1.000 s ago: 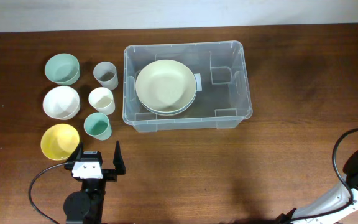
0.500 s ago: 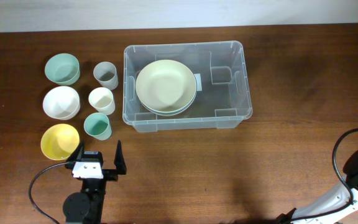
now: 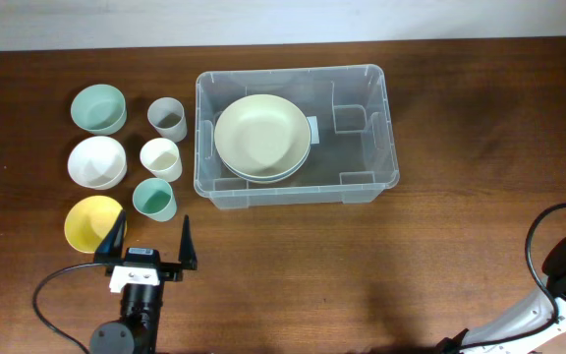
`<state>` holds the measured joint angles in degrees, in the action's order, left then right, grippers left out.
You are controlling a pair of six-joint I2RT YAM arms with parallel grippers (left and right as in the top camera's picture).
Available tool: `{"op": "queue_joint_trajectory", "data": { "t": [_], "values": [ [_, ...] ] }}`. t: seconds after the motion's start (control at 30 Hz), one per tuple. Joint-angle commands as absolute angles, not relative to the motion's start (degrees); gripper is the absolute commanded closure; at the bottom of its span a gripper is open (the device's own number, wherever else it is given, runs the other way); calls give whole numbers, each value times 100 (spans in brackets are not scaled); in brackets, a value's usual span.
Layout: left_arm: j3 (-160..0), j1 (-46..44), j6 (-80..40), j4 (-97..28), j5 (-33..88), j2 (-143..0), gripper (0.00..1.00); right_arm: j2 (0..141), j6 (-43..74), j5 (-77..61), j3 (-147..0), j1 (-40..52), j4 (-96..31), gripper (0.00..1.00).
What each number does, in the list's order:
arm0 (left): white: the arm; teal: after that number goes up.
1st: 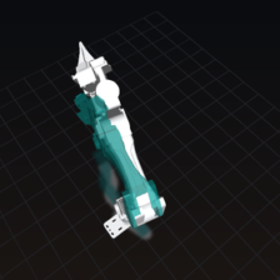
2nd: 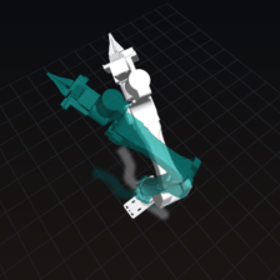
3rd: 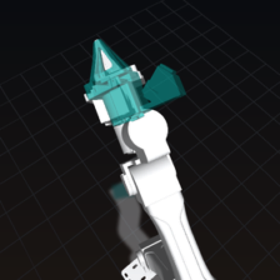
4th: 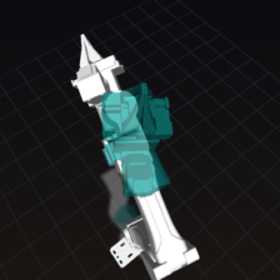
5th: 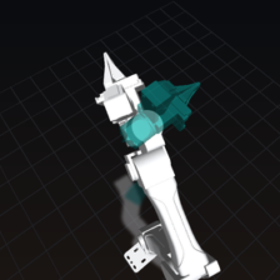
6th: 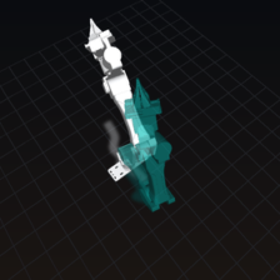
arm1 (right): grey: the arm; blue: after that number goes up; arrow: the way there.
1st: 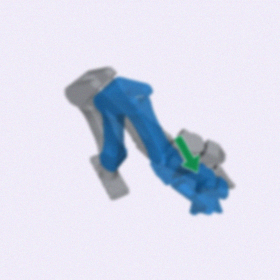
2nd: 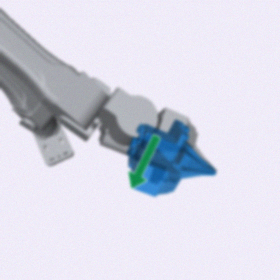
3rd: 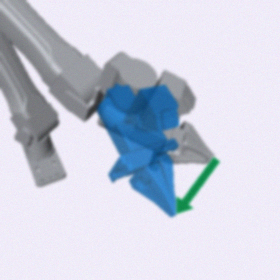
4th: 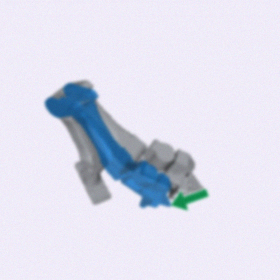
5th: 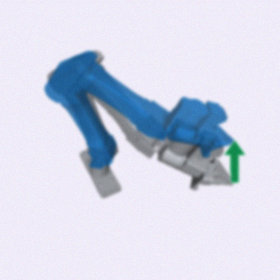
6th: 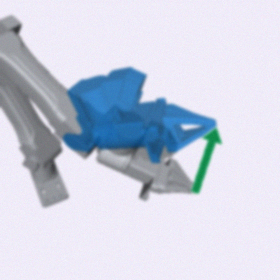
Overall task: Pack container
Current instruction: 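Move the left gripper to the yellow bowl at front left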
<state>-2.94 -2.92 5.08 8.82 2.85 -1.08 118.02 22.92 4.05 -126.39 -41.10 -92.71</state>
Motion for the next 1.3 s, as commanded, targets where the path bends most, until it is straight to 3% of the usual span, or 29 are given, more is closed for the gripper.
{"op": "queue_joint_trajectory", "data": {
  "t": [0.0, 0.23, 0.47, 0.6, 0.8, 0.97, 1.27],
  "values": [
    [-930, -266, 1140, 843, 366, -416, 0, 11760, 2292, 458, -12591, -4091, -9253, 1],
    [-2475, -266, 1511, 235, 38, -2279, 0, 11760, 2294, 458, -12591, -4091, -9253, 1],
    [-4674, -272, 1509, -2014, 141, -4823, 0, 11760, 2292, 458, -12591, -4091, -9253, 1],
    [-5124, -272, 1509, -2617, 246, -5704, 0, 11760, 2294, 458, -12591, -4091, -9253, 1],
    [-5601, -104, 676, -2926, -513, -6340, 0, 11760, 2294, 458, -12591, -4091, -9253, 1],
    [-6904, 799, 104, -4388, -355, -6799, 0, 11760, 2294, 458, -12591, -4091, -9253, 1],
    [-7140, 1304, 102, -4560, 276, -6871, 0, 11760, 2292, 456, -12591, -4091, -9253, 1]
  ]
}}
